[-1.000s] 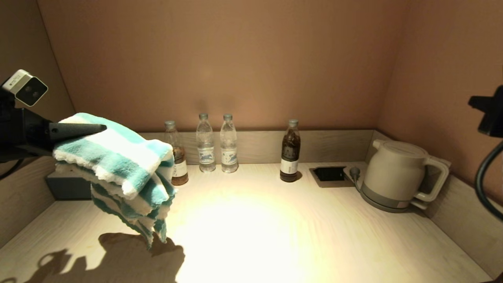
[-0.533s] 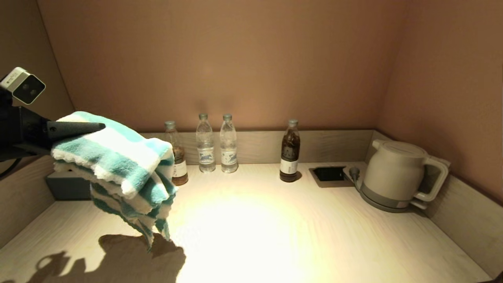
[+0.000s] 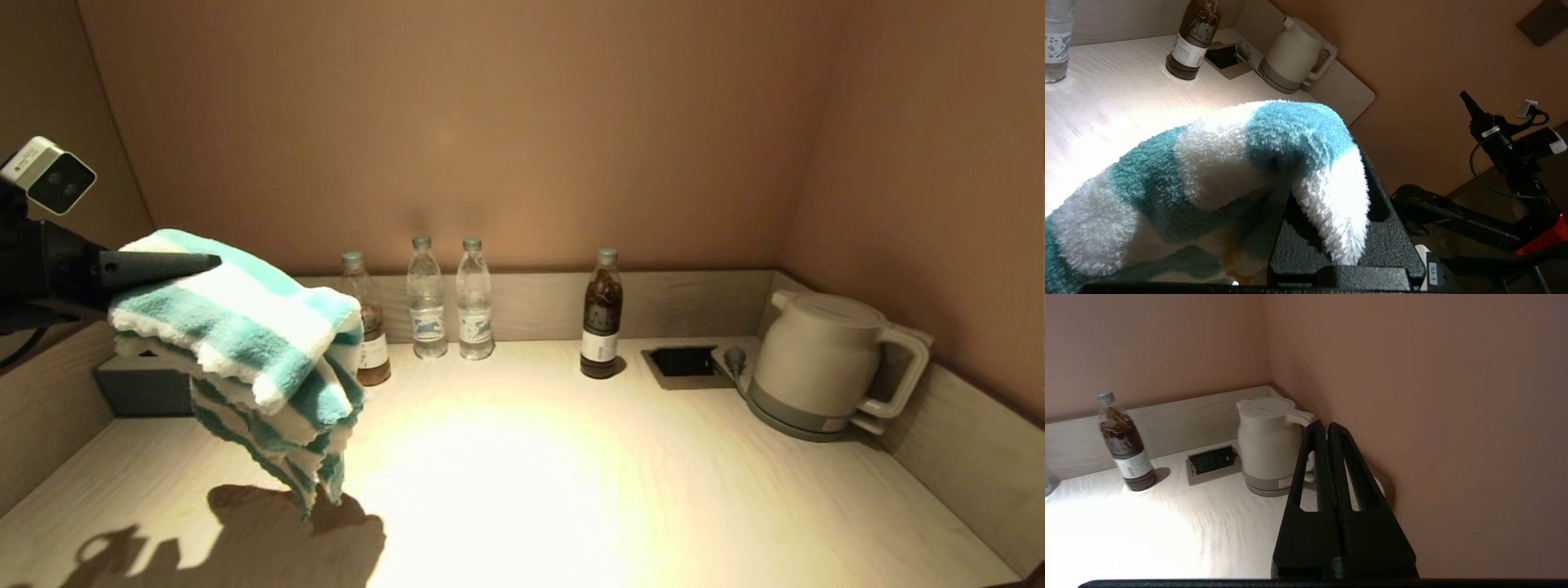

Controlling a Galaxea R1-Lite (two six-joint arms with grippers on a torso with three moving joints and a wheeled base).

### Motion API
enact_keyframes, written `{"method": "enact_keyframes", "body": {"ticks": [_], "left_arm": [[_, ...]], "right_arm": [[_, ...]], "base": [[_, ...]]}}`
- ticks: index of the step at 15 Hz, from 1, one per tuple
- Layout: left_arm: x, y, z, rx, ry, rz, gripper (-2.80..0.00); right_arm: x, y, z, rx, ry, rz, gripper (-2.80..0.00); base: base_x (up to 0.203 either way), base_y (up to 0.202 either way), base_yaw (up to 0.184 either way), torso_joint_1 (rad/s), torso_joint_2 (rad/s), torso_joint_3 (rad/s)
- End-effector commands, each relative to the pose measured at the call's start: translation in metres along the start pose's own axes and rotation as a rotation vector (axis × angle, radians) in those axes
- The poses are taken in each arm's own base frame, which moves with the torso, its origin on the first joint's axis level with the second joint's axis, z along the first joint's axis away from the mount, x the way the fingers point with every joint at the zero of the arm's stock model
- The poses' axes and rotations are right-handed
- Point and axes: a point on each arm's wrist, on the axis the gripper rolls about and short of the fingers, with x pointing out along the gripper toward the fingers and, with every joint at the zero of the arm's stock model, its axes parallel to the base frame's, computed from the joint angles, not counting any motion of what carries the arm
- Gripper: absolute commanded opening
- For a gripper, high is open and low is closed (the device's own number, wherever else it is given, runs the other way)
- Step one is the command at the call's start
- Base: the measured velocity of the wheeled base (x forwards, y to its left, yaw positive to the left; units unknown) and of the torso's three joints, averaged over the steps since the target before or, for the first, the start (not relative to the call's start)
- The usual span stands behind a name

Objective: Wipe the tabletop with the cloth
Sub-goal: Sweep the stains on the table

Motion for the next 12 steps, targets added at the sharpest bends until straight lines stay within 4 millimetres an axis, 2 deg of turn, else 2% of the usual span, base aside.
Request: {"method": "enact_keyframes", "body": {"ticks": [1, 3, 5, 10, 12], "left_arm": [[0.001, 0.000, -0.001, -0.004, 0.005, -0.007, -2.80], [0.003, 0.000, -0.001, -0.003, 0.009, -0.012, -2.80], [0.004, -0.001, 0.000, 0.001, 0.011, -0.017, -2.80], [0.009, -0.002, 0.000, 0.007, 0.020, -0.031, -2.80], [0.009, -0.003, 0.001, 0.010, 0.021, -0.034, -2.80]], "right_arm": [[-0.022, -0.008, -0.017, 0.011, -0.046, -0.032, -2.80], [-0.030, -0.010, -0.026, 0.017, -0.060, -0.010, -2.80], [-0.040, -0.013, -0.044, 0.022, -0.077, 0.034, -2.80], [-0.050, -0.015, -0.069, 0.028, -0.093, 0.070, -2.80], [-0.061, -0.017, -0.082, 0.034, -0.145, 0.147, -2.80]], "base": [[0.000, 0.000, 0.000, 0.000, 0.00, 0.000], [0.000, 0.000, 0.000, 0.000, 0.00, 0.000], [0.000, 0.000, 0.000, 0.000, 0.00, 0.000], [0.000, 0.000, 0.000, 0.000, 0.00, 0.000], [0.000, 0.000, 0.000, 0.000, 0.00, 0.000]]}}
